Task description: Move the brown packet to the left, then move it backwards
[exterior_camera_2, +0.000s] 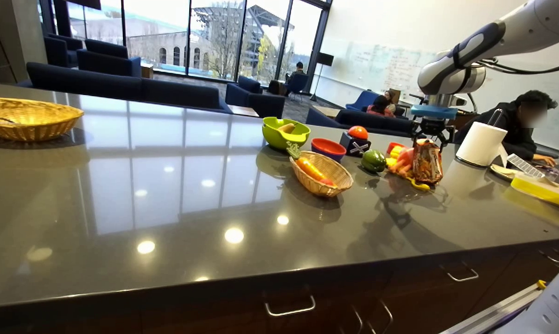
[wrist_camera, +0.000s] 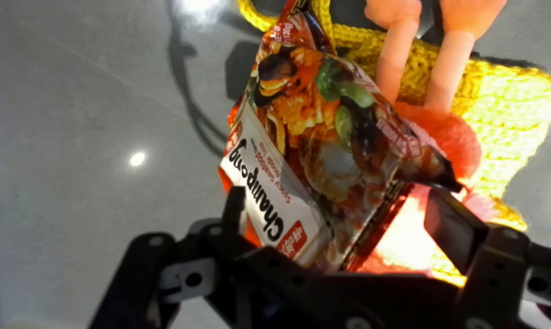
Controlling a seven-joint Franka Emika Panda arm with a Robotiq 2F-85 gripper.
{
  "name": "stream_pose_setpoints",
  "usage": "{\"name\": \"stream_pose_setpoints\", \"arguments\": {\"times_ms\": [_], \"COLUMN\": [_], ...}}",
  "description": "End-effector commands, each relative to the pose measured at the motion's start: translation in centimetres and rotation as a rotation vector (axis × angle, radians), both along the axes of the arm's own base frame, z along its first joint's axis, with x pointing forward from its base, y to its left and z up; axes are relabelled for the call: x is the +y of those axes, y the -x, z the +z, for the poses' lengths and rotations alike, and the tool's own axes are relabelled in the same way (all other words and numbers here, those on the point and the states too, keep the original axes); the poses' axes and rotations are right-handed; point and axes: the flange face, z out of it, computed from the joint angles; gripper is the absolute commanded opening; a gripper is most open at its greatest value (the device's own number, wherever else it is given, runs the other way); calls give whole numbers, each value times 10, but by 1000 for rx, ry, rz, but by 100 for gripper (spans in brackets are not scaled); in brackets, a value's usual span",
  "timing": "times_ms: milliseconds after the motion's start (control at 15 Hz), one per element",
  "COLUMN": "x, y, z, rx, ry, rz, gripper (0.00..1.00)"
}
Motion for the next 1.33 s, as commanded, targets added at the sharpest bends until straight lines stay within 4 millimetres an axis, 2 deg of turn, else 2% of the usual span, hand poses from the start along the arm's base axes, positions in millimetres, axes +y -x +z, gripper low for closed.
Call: {"name": "stream_pose_setpoints", "arguments": {"times_ms": [0, 67, 467, 667, 933, 1267], "x": [-3, -4, -6, -4, 4, 11], "y": [-4, -4, 2, 6, 16, 40], "z": [2, 1, 2, 6, 21, 65], "rx": [11, 14, 15, 7, -26, -80], "ry": [28, 32, 29, 12, -18, -33], "rz": [-8, -5, -7, 1, 17, 62], "gripper": [74, 69, 21, 2, 0, 0]}}
